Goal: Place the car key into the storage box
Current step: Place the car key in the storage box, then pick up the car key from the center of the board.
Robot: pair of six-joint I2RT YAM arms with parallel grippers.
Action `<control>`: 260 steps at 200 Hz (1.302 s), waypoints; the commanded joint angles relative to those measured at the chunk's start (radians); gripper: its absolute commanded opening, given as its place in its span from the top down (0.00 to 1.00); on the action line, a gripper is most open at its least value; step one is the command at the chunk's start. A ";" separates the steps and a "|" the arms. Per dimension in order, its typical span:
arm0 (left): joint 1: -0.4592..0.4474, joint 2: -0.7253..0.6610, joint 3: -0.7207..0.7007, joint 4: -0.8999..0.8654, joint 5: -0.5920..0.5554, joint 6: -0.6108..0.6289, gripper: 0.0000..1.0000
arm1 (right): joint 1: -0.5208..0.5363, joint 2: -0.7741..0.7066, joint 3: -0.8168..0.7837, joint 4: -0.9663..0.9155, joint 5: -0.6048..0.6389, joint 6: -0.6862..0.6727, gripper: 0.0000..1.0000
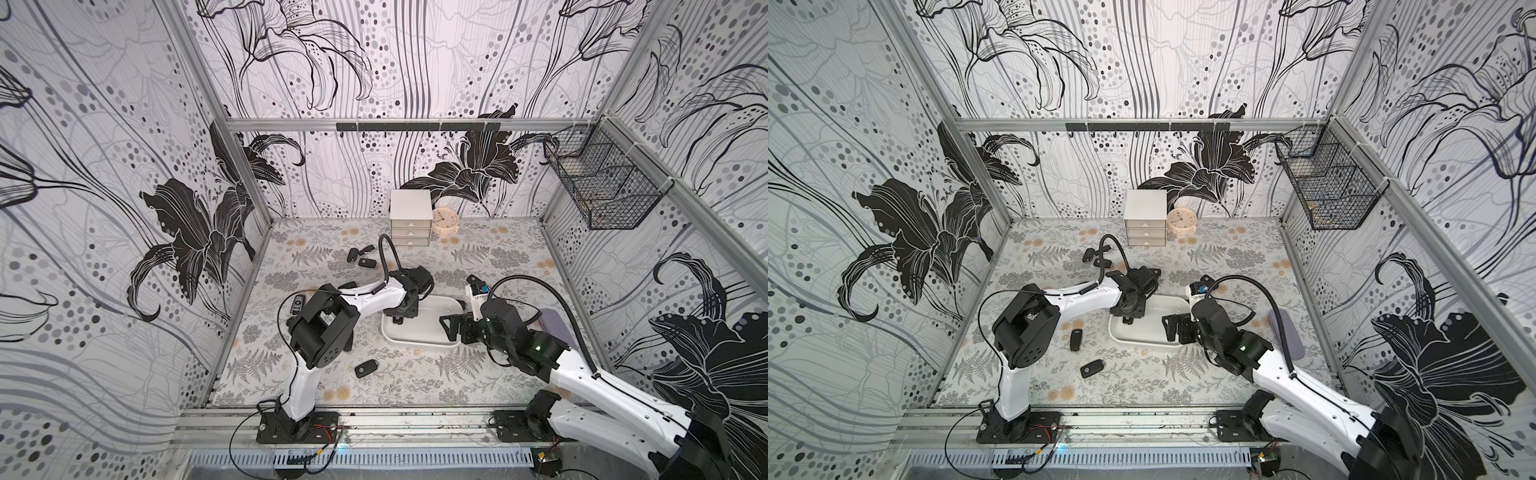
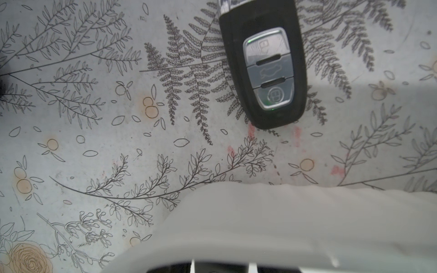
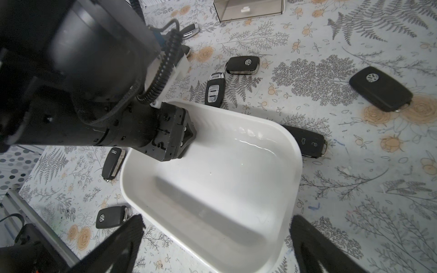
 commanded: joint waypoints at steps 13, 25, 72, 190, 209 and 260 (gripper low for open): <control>0.005 -0.034 -0.019 0.009 -0.025 -0.025 0.54 | 0.003 0.025 0.028 0.029 -0.014 -0.014 0.00; 0.005 -0.052 -0.018 0.002 -0.026 -0.032 0.53 | 0.004 0.029 0.031 0.033 -0.018 -0.013 0.00; 0.005 -0.170 -0.009 -0.037 -0.040 -0.079 0.38 | 0.003 0.061 0.048 0.053 -0.028 -0.015 0.00; 0.122 -0.609 -0.280 -0.080 -0.237 -0.315 0.01 | 0.006 0.251 0.193 0.134 -0.162 -0.046 0.00; 0.212 -0.683 -0.360 -0.094 -0.198 -0.360 0.01 | 0.019 0.294 0.225 0.165 -0.203 -0.053 0.00; 0.443 -0.850 -0.550 -0.087 -0.100 -0.390 0.01 | 0.090 0.413 0.323 0.211 -0.245 -0.077 0.00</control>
